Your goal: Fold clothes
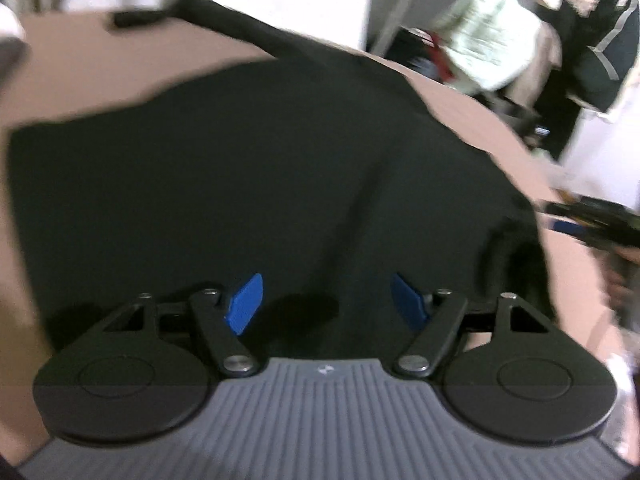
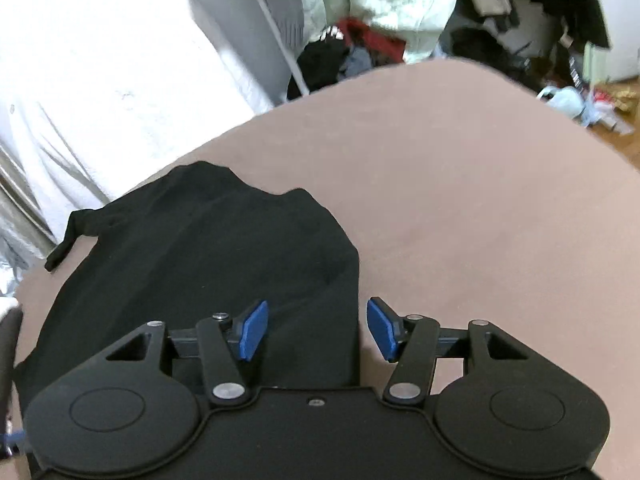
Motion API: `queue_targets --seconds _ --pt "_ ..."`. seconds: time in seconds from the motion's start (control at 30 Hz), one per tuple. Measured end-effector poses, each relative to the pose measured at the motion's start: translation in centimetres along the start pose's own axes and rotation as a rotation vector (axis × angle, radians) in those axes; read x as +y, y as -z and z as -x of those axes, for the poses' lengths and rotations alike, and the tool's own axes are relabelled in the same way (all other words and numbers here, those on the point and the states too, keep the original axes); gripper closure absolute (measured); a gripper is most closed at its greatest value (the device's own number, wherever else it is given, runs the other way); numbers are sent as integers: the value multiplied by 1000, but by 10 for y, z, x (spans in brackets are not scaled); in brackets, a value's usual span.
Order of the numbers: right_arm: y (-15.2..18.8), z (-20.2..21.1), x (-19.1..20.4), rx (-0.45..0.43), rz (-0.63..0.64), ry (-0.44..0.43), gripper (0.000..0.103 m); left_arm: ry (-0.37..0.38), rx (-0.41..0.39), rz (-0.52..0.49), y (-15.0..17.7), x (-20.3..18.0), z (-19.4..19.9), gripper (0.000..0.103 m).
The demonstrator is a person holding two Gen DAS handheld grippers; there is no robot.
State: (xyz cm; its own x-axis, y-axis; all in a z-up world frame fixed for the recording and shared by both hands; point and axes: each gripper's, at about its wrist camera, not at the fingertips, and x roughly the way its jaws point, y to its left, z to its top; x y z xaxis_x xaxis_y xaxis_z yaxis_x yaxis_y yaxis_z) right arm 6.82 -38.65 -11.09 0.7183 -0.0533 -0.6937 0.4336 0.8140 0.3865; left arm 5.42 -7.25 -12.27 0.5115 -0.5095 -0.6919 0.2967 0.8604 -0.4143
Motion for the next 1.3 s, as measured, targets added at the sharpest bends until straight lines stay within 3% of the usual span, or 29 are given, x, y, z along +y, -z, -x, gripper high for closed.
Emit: queue_targets --seconds 0.1,0.13,0.17,0.2,0.27,0.37,0.5,0.6,0.7,0.83,0.93,1.07,1.2,1.3 --pt "-5 -30 -11 39 -81 -66 38 88 30 2 5 -8 -10 34" --pt "-3 -38 -11 45 -100 -88 39 96 41 -3 7 -10 -12 34" --pt "-2 -45 -9 46 -105 -101 46 91 53 -14 10 -13 -15 34" --pt "-2 -45 -1 18 -38 -69 95 86 65 -26 13 -16 -18 34" --pt "-2 -44 14 -40 88 -5 97 81 89 -41 18 -22 -22 34" --pt "-13 -20 12 -157 163 81 100 106 122 -56 24 -26 -23 34" --pt "-12 -37 -9 -104 147 144 100 163 234 -130 33 -40 -36 33" --pt "0 -51 -10 -69 194 172 100 119 268 -277 48 -60 -41 32" --pt "5 -47 -9 -89 225 164 93 139 277 -339 56 -71 -36 30" --pt "8 -14 -23 -54 116 119 51 212 273 -296 55 -77 -33 30" --pt "24 18 -37 26 -15 11 47 242 243 -280 55 -83 -32 30" --pt "62 47 -51 159 -122 -147 43 244 206 -347 56 -101 -39 30" --pt "113 58 -47 297 -130 -159 38 216 197 -417 60 -114 -45 30" --pt "137 67 -40 344 -88 -217 35 204 190 -423 62 -111 -39 30"
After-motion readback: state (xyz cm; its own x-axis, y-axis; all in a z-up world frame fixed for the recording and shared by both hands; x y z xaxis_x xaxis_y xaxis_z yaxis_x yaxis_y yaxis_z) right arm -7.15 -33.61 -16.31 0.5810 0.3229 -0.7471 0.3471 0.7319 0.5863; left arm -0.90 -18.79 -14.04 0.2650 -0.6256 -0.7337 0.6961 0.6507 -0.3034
